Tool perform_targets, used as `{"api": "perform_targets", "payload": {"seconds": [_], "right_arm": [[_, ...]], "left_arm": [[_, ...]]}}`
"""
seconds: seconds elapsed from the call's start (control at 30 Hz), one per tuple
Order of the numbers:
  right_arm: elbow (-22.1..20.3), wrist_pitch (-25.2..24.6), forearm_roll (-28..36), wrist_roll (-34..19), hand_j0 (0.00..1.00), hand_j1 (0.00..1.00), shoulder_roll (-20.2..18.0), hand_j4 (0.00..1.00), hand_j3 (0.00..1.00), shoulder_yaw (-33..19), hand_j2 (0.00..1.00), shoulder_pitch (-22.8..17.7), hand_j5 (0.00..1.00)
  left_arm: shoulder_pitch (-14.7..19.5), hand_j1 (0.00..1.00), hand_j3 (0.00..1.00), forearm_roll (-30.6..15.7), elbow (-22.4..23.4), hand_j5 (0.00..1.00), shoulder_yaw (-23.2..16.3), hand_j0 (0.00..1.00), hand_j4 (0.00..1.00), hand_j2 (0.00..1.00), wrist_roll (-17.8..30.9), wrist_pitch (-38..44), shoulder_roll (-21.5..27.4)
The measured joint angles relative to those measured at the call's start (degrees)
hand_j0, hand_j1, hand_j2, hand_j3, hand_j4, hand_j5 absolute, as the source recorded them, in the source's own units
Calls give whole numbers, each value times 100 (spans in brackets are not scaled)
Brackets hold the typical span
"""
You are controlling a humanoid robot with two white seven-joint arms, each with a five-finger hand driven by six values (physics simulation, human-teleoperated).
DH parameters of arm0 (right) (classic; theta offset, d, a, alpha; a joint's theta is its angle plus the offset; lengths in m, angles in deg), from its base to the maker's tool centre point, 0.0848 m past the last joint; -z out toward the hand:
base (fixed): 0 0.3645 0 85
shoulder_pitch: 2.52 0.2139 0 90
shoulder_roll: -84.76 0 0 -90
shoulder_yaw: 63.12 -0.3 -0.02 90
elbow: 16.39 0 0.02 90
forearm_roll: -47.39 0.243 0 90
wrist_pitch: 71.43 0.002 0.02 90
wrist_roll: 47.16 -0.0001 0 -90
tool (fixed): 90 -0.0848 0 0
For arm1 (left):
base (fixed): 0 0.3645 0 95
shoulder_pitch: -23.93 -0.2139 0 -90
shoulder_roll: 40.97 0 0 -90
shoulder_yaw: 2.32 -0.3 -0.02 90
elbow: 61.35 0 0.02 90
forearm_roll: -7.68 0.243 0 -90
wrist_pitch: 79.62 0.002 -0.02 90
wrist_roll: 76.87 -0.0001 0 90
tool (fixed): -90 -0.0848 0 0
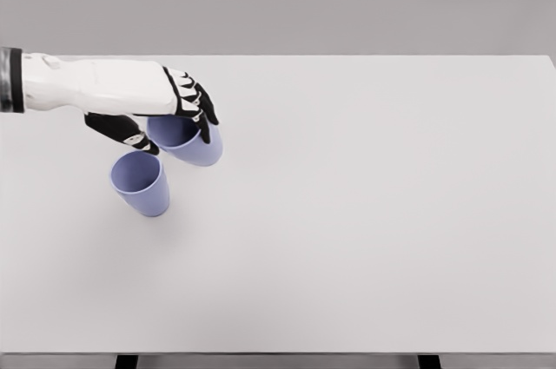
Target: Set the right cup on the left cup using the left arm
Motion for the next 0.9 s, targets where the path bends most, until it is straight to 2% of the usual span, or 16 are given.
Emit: {"api": "perform_targets", "payload": {"seconds": [0.9], "right_arm": [[0, 0, -1, 2, 100, 100, 0, 100, 100, 0, 100, 0, 100]], "left_arm": [[167, 64, 64, 22, 4, 64, -1, 64, 64, 64, 246, -290, 572]]}}
